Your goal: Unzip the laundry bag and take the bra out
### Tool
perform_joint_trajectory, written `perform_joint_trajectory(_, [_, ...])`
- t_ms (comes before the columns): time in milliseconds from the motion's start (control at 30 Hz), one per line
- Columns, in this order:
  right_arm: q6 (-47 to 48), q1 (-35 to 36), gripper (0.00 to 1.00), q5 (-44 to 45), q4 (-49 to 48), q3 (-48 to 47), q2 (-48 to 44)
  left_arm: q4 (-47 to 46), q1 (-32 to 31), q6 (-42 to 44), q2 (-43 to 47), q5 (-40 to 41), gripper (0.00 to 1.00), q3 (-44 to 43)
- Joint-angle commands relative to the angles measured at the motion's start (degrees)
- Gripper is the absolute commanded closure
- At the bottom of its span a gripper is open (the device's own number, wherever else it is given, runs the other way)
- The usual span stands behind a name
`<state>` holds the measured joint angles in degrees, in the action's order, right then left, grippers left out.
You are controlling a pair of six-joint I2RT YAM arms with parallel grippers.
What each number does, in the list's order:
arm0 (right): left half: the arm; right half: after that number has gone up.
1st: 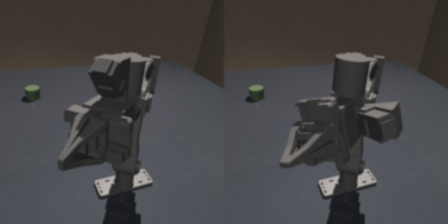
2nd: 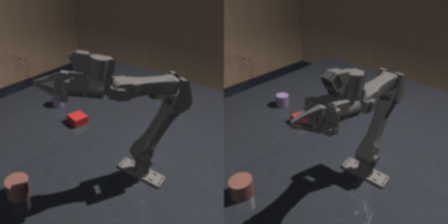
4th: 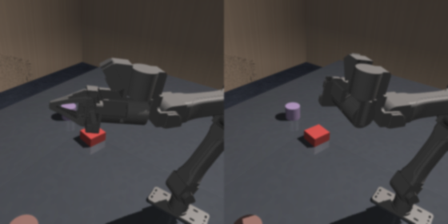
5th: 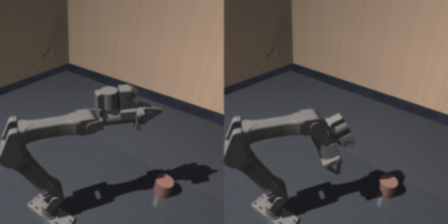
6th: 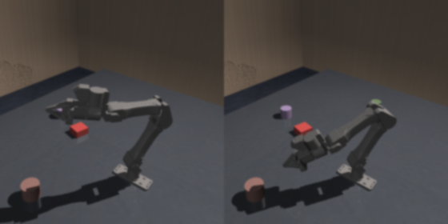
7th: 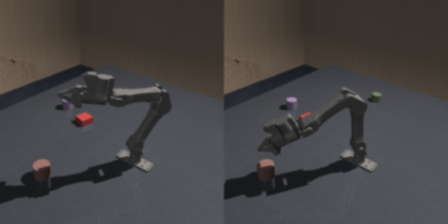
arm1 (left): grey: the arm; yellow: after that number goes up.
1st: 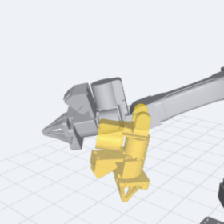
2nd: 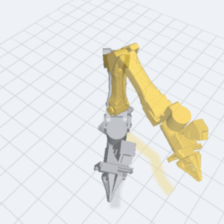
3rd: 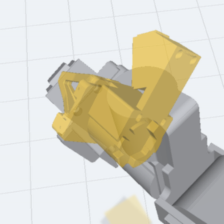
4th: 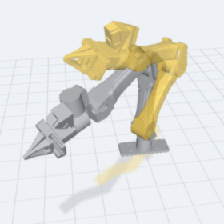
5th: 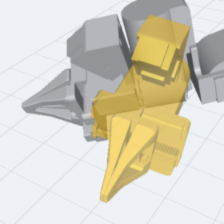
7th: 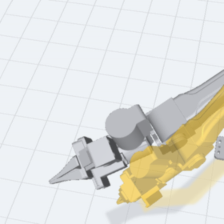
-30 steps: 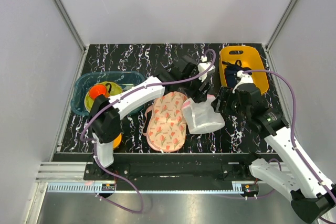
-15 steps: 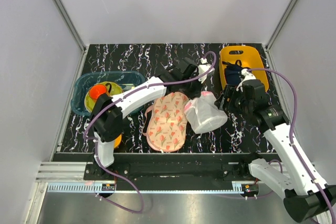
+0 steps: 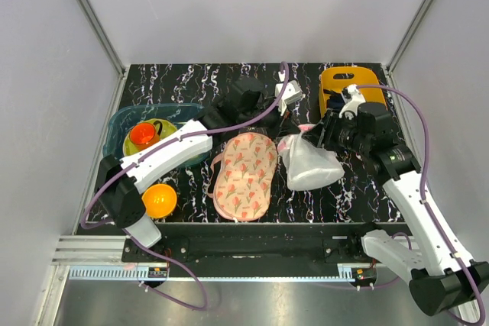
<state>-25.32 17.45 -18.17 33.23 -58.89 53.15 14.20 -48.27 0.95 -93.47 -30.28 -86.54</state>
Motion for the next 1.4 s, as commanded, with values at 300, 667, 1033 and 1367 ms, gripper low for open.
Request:
perform_joint_trajectory(300, [-1.5,-0.1,0.59,-5.5,-5.8,-1.2,-1.8,-4.8,0.0,-2.3,0.6,-5.1,1.00,-0.4])
perform_joint_trajectory(667, [-4.1,-0.1,0.67,-5.6,-8.6,0.9,-2.4,-4.2,0.1,-2.6,0.4,-5.3,1.00,-0.1])
perform_joint_trajectory(1033, [-4.1,-0.1,0.97,-3.9,-8.7,2.3,-2.3,-3.7,0.0,-3.0,0.0,-4.8,1.00,-0.3])
perform_joint_trajectory(1367, [-1.5,-1.2,1.00,6.3,-3.9,4.4,-4.6,-2.9,0.0,-2.2,0.8,-4.3,1.00,0.1])
